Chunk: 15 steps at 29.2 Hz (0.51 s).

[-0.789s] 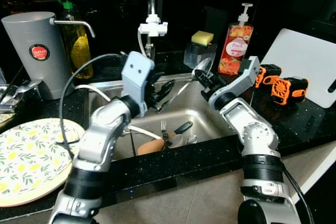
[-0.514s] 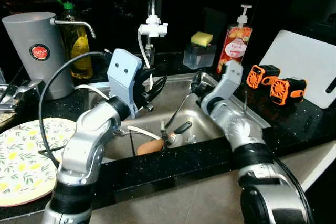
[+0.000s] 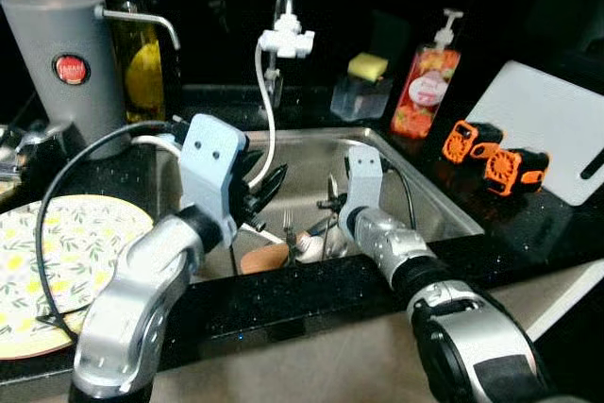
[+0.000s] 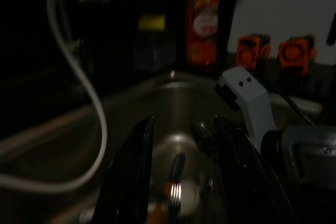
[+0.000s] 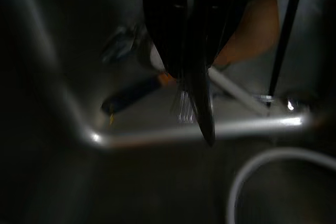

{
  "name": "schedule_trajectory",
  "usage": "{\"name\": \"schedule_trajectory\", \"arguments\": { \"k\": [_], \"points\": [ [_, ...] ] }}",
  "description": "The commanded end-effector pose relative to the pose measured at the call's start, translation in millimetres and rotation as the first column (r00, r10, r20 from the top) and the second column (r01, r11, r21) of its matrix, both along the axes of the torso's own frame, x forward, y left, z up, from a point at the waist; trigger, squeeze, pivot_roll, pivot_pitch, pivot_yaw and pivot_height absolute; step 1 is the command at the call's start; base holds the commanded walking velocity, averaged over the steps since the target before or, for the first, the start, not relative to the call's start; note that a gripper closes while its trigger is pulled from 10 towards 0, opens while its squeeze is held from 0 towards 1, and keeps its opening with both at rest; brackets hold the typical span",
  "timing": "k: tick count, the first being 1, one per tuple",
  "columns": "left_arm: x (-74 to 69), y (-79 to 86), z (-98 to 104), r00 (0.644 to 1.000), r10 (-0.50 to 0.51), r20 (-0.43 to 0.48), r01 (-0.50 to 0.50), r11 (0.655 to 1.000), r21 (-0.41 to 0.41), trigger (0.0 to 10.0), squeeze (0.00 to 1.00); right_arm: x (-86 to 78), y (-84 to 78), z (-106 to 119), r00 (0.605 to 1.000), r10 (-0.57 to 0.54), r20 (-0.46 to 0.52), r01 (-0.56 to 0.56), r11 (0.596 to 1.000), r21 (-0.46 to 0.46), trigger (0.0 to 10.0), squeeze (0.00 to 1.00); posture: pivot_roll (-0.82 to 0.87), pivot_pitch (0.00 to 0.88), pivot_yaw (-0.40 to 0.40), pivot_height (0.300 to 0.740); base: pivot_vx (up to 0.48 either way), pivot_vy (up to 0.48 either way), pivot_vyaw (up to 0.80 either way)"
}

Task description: Kitchen organization

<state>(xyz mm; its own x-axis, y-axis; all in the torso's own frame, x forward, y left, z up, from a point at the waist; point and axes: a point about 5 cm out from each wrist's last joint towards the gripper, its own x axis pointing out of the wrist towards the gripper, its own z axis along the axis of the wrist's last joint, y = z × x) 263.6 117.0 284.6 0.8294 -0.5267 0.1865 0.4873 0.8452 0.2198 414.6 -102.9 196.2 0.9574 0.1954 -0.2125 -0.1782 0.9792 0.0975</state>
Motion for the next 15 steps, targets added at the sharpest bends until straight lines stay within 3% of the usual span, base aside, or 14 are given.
{"name": "schedule_trajectory", "arguments": {
  "k": [1, 5, 14, 15],
  "points": [
    [-7.3, 0.0, 0, 1.000, -0.011, -0.008, 0.011, 1.000, 0.014, 10.0, 0.00, -1.1, -6.2, -9, 0.999, -0.026, -0.030, 0.028, 0.998, 0.048, 10.0, 0.00, 0.33, 0.185, -0.117, 0.740, 0.000, 0.000, 0.00],
    [-13.2, 2.0, 5, 1.000, -0.007, -0.007, 0.007, 1.000, 0.015, 10.0, 0.00, 1.0, -10.1, -4, 0.999, -0.048, -0.017, 0.050, 0.994, 0.095, 10.0, 0.00, 0.35, 0.206, -0.109, 0.740, 0.000, 0.000, 0.00],
    [-22.6, 4.9, 47, 0.993, -0.009, 0.114, 0.010, 1.000, -0.008, 10.0, 0.00, 4.7, -16.0, 6, 0.996, -0.092, -0.005, 0.092, 0.989, 0.113, 10.0, 0.00, 0.38, 0.216, -0.089, 0.740, 0.000, 0.000, 0.00],
    [-23.7, 4.3, 53, 0.991, -0.013, 0.130, 0.015, 1.000, -0.009, 10.0, 0.00, 4.9, -15.4, 6, 0.995, -0.095, -0.003, 0.095, 0.990, 0.101, 10.0, 1.00, 0.38, 0.206, -0.090, 0.740, 0.000, 0.000, 0.00]
  ]
}}
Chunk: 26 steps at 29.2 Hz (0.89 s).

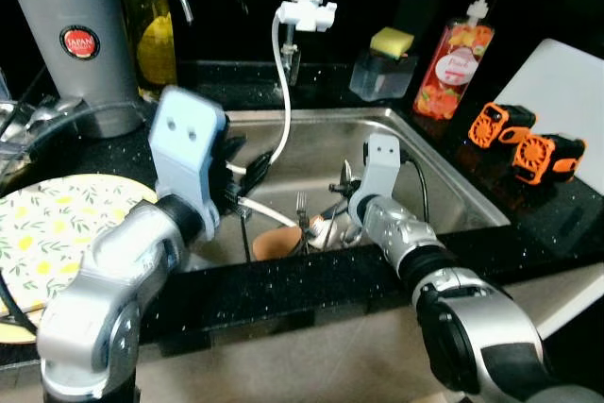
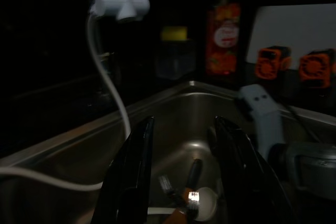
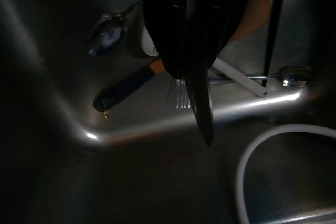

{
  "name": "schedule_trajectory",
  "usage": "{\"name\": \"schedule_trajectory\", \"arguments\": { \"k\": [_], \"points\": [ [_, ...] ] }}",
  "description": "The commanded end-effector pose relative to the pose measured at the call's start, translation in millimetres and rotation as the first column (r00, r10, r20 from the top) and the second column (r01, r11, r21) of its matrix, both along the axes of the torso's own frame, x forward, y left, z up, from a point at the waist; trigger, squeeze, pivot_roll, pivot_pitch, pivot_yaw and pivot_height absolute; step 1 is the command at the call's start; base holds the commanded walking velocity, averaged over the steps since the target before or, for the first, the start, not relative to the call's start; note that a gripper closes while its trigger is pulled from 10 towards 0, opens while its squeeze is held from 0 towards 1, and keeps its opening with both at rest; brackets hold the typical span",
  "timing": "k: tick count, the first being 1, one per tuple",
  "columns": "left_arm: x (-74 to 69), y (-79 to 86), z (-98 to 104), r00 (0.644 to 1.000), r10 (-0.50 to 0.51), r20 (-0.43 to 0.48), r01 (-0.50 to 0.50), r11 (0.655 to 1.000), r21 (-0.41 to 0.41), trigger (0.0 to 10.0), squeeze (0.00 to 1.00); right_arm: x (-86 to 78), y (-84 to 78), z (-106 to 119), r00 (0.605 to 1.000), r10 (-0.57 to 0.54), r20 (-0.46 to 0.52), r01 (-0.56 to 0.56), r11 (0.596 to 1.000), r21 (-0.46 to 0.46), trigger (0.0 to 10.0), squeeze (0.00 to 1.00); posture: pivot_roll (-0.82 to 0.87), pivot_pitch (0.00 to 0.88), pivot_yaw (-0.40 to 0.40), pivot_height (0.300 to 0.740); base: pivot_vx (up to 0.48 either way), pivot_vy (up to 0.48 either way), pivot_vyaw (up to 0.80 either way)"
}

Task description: Kitchen organization

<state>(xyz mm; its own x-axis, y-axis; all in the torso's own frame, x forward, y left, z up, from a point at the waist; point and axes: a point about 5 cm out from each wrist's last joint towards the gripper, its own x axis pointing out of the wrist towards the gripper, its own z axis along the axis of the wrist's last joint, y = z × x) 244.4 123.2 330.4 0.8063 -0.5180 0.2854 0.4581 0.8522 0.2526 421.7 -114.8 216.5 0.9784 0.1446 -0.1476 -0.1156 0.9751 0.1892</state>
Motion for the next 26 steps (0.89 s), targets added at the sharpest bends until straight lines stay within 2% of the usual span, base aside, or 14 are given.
{"name": "schedule_trajectory", "arguments": {
  "k": [1, 7, 12, 13, 14, 19, 20, 25, 26],
  "points": [
    [-4.7, -2.0, 9, 0.999, -0.016, 0.030, 0.015, 1.000, 0.016, 10.0, 0.00, -1.9, -1.9, -13, 0.999, -0.014, -0.041, 0.014, 1.000, -0.007, 10.0, 1.00, 0.38, 0.201, -0.091, 0.740, 0.000, 0.000, 0.00],
    [-5.0, -2.6, 5, 1.000, -0.010, 0.019, 0.010, 1.000, 0.018, 10.0, 0.00, 0.0, 0.4, -2, 1.000, 0.007, 0.004, -0.007, 1.000, 0.013, 10.0, 1.00, 0.36, 0.175, -0.098, 0.740, 0.000, 0.000, 0.00],
    [-3.1, -3.2, 4, 1.000, -0.014, 0.016, 0.014, 1.000, 0.007, 10.0, 0.00, 3.9, -5.2, 25, 0.992, 0.016, 0.128, -0.024, 0.998, 0.064, 10.0, 1.00, 0.33, 0.146, -0.101, 0.740, 0.000, 0.000, 0.00],
    [-1.7, -2.5, 4, 1.000, -0.011, 0.013, 0.011, 1.000, 0.002, 10.0, 0.00, 4.9, -8.8, 42, 0.976, 0.022, 0.215, -0.048, 0.992, 0.113, 10.0, 0.18, 0.33, 0.141, -0.101, 0.740, 0.000, 0.000, 0.00],
    [-0.6, -1.6, 4, 1.000, -0.006, 0.010, 0.006, 1.000, 0.000, 10.0, 0.00, 4.6, -11.8, 54, 0.962, 0.030, 0.270, -0.072, 0.987, 0.147, 10.0, 0.00, 0.31, 0.130, -0.098, 0.740, 0.000, 0.000, 0.00],
    [3.8, 4.8, 0, 0.999, 0.041, -0.009, -0.041, 0.999, -0.021, 10.0, 0.00, -0.5, -23.6, 80, 0.914, 0.040, 0.404, -0.138, 0.966, 0.217, 10.0, 0.00, 0.29, 0.112, -0.091, 0.740, 0.000, 0.000, 0.00],
    [6.1, 10.0, -4, 0.996, 0.082, -0.037, -0.084, 0.996, -0.037, 10.0, 0.00, -7.7, -30.5, 89, 0.886, 0.034, 0.463, -0.164, 0.956, 0.243, 10.0, 0.00, 0.27, 0.100, -0.081, 0.740, 0.000, 0.000, 0.00],
    [8.3, 16.1, -16, 0.981, 0.161, -0.108, -0.170, 0.983, -0.076, 10.0, 0.00, -25.5, -40.1, 96, 0.844, 0.028, 0.535, -0.186, 0.952, 0.244, 10.0, 0.00, 0.26, 0.089, -0.074, 0.740, 0.000, 0.000, 0.00],
    [7.4, 16.3, -19, 0.976, 0.192, -0.103, -0.199, 0.978, -0.064, 10.0, 0.00, -31.1, -41.7, 96, 0.834, 0.028, 0.551, -0.184, 0.956, 0.229, 10.0, 0.00, 0.25, 0.085, -0.070, 0.740, 0.000, 0.000, 0.00]
  ]
}}
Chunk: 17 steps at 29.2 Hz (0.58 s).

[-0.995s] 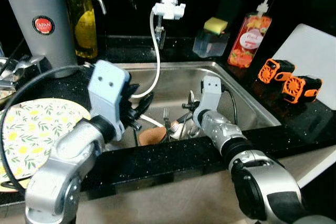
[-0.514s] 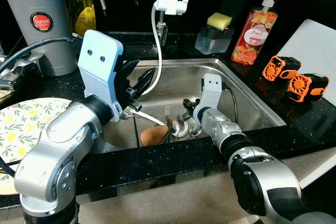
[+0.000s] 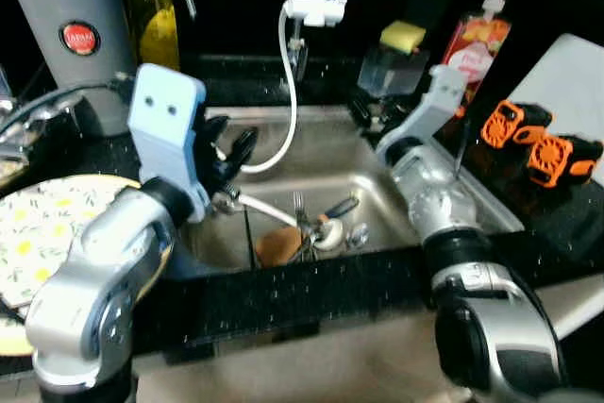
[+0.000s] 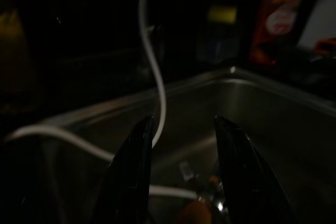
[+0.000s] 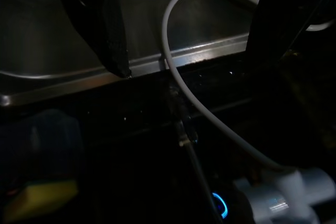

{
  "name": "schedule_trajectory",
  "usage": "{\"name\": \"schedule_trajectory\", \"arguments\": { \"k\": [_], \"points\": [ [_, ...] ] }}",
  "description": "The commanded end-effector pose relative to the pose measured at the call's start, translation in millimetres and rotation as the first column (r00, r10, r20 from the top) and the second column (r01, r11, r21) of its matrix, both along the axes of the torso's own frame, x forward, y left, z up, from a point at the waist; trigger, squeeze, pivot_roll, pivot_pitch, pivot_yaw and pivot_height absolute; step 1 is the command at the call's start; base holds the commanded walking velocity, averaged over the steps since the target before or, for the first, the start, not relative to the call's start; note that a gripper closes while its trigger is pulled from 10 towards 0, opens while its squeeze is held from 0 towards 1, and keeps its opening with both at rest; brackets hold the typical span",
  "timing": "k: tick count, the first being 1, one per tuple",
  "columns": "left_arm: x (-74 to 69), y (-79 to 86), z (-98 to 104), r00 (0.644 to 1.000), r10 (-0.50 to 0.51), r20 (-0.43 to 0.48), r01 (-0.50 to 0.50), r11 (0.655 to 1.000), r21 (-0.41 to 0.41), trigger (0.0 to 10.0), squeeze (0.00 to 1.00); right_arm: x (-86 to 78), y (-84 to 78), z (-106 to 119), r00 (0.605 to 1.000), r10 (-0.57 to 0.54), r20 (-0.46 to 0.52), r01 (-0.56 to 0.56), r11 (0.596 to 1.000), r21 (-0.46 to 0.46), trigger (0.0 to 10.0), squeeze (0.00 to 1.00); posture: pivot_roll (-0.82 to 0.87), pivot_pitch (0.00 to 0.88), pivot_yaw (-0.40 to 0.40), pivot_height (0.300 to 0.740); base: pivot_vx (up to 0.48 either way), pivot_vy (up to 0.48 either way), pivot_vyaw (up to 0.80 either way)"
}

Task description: Kitchen organization

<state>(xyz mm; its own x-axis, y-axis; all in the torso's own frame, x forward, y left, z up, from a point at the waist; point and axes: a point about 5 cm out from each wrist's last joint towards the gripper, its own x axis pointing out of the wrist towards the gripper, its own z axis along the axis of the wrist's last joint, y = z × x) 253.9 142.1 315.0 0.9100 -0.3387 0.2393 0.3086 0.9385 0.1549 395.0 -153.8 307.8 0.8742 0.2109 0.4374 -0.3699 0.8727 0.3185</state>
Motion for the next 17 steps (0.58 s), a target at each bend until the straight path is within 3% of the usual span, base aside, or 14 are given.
{"name": "schedule_trajectory", "arguments": {
  "k": [1, 3, 6, 10, 17],
  "points": [
    [-2.7, -2.6, -6, 1.000, 0.031, -0.003, -0.031, 0.999, 0.008, 10.0, 0.00, -8.4, -3.7, 4, 0.999, -0.007, 0.032, 0.007, 1.000, -0.009, 10.0, 0.00, 0.25, 0.085, -0.070, 0.740, 0.000, 0.000, 0.00],
    [-3.3, -2.3, -8, 0.999, 0.043, 0.001, -0.043, 0.999, 0.017, 10.0, 0.00, -10.6, -3.8, 3, 0.999, -0.011, 0.039, 0.011, 1.000, -0.015, 10.0, 0.00, 0.24, 0.075, -0.063, 0.740, 0.000, 0.000, 0.00],
    [-7.6, -6.8, -19, 0.999, 0.044, -0.006, -0.044, 0.995, 0.094, 10.0, 0.00, -27.0, -4.0, -6, 0.999, 0.002, 0.049, -0.001, 1.000, -0.027, 10.0, 0.00, 0.24, 0.063, -0.056, 0.740, 0.000, 0.000, 0.00],
    [-8.7, 1.6, -27, 0.991, 0.134, 0.030, -0.137, 0.972, 0.190, 10.0, 0.00, -40.9, -4.2, -14, 0.998, 0.003, 0.063, 0.001, 0.997, -0.075, 10.0, 0.00, 0.23, 0.052, -0.052, 0.740, 0.000, 0.000, 0.00],
    [-1.9, 16.6, -32, 0.970, 0.239, 0.045, -0.243, 0.945, 0.217, 10.0, 0.00, -49.6, -5.2, -24, 1.000, -0.014, 0.017, 0.015, 0.998, -0.068, 10.0, 0.00, 0.23, 0.038, -0.047, 0.740, 0.000, 0.000, 0.00]
  ]
}}
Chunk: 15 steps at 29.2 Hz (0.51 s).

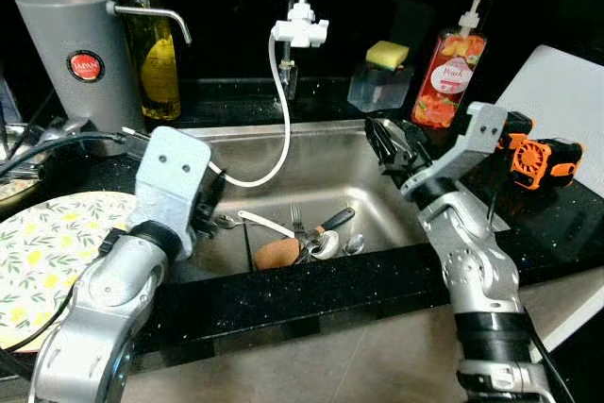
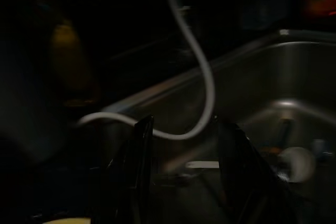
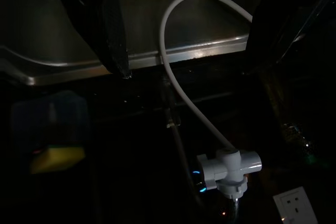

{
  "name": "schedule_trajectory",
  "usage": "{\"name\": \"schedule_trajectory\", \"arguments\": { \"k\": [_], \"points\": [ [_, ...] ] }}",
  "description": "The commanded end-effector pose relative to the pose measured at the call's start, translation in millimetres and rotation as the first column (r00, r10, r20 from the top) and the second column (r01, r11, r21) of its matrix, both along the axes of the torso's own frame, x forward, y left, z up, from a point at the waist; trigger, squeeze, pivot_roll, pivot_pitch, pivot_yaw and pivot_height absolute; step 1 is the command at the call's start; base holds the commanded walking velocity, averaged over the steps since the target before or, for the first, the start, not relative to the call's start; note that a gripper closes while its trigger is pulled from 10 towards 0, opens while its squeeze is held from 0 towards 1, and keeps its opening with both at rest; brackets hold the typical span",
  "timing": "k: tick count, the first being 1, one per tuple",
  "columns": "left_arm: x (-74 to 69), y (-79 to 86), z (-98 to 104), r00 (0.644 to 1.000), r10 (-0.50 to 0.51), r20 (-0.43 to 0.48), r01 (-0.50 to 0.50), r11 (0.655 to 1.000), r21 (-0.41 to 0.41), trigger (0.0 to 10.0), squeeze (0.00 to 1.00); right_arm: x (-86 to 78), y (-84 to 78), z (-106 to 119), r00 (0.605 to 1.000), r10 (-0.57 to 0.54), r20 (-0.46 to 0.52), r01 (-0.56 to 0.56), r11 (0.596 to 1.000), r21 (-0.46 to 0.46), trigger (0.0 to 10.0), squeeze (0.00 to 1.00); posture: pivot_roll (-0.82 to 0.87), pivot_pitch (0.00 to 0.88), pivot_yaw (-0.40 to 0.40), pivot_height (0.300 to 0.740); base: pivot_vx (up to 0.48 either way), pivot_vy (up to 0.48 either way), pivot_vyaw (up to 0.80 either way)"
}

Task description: Kitchen organization

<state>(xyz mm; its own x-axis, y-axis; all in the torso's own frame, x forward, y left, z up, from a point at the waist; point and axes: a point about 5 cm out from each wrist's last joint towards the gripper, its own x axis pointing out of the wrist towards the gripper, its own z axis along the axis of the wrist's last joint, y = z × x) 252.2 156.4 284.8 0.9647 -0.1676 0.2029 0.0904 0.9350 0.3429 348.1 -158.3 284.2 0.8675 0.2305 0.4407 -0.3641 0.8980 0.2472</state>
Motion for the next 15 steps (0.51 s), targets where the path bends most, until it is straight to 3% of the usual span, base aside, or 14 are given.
{"name": "schedule_trajectory", "arguments": {
  "k": [1, 4, 7, 10, 15],
  "points": [
    [2.5, 4.7, -3, 1.000, 0.018, -0.014, -0.018, 1.000, -0.025, 10.0, 0.00, -2.3, 1.1, -1, 1.000, -0.001, -0.011, 0.001, 1.000, 0.004, 10.0, 0.00, 0.22, 0.032, -0.046, 0.740, 0.000, 0.000, 0.00],
    [7.1, 6.1, -6, 1.000, 0.027, 0.007, -0.026, 0.992, -0.124, 10.0, 0.00, -2.6, 6.5, -7, 0.999, 0.005, -0.053, -0.004, 1.000, 0.031, 10.0, 0.00, 0.22, 0.023, -0.049, 0.740, 0.000, 0.000, 0.00],
    [9.2, 5.9, -9, 0.998, 0.055, 0.009, -0.053, 0.988, -0.146, 10.0, 0.00, -1.9, 6.3, -10, 0.997, -0.003, -0.076, 0.006, 0.999, 0.040, 10.0, 0.00, 0.21, 0.022, -0.049, 0.740, 0.000, 0.000, 0.00],
    [10.9, 4.4, -11, 0.995, 0.098, 0.028, -0.094, 0.989, -0.116, 10.0, 0.00, -0.9, 2.3, -13, 0.995, -0.023, -0.098, 0.028, 0.998, 0.050, 10.0, 0.00, 0.21, 0.022, -0.053, 0.740, 0.000, 0.000, 0.00],
    [12.2, 1.8, -10, 0.995, 0.085, 0.051, -0.080, 0.992, -0.095, 10.0, 0.00, -1.4, -0.1, -14, 0.993, -0.039, -0.109, 0.044, 0.998, 0.043, 10.0, 0.00, 0.21, 0.025, -0.053, 0.740, 0.000, 0.000, 0.00]
  ]
}}
